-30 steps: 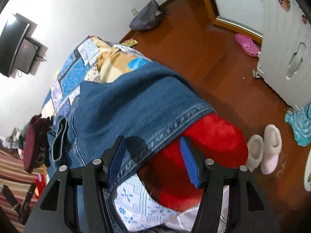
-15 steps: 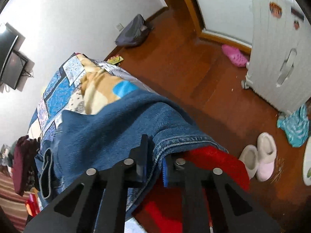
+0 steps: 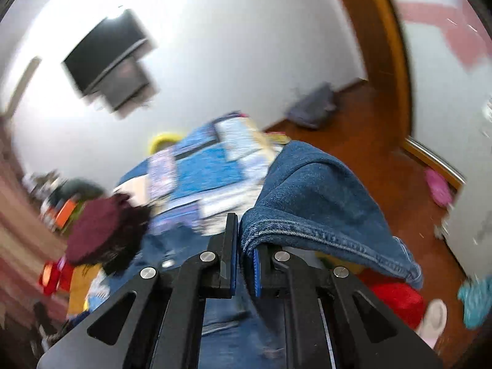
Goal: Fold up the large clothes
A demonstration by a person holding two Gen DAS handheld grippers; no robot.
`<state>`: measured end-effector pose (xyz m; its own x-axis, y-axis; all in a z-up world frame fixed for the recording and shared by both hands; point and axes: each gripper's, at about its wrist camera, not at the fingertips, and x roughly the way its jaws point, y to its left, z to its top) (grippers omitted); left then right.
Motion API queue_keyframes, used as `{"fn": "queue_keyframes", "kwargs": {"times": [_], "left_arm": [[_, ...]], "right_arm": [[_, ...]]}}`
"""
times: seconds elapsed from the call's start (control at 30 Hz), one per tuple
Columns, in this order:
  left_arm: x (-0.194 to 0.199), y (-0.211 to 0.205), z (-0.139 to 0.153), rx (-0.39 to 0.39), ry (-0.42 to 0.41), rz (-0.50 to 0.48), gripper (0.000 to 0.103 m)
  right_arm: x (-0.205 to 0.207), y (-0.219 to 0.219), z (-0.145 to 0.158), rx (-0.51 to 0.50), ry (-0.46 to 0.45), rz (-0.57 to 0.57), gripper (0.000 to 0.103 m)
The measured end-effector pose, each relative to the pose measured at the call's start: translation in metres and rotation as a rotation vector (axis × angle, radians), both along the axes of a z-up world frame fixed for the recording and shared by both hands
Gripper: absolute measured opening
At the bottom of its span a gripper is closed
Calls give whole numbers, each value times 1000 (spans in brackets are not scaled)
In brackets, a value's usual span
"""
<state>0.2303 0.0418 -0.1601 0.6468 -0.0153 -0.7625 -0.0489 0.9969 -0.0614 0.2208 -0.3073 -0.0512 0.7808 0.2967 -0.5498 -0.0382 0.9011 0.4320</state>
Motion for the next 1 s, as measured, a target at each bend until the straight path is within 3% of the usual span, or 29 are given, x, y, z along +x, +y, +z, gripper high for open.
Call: {"fn": "queue_keyframes", "kwargs": {"times": [0.13, 0.37, 0.47, 0.57, 0.67, 0.7, 0.73, 0.83, 1.0], "left_arm": [[-3, 5, -1, -10, 2, 10, 86], [-7, 11, -7, -21, 22, 18, 86], [-8, 13, -9, -22, 30, 23, 86], [-7, 14, -12, -26, 42, 28, 86], [-6, 12, -14, -34, 50, 28, 86], [-5, 12, -14, -35, 50, 27, 86], [-5, 11, -13, -36, 48, 25, 86], [-3, 7, -12, -33, 44, 17, 86], [1, 1, -10, -25, 42, 8, 86]], "right_arm": [[7, 42, -20, -15, 48, 136, 7], [19, 89, -107, -84, 283, 265, 9], [11, 96, -112, -133, 298, 273, 9], [5, 85, -101, -109, 300, 281, 11], [0, 67, -89, -55, 302, 252, 30], [-1, 59, -84, -45, 292, 224, 45], [-2, 58, -80, -41, 278, 198, 53], [-9, 30, -71, -32, 247, 95, 55], [-6, -25, -83, 50, 283, -85, 56]]}}
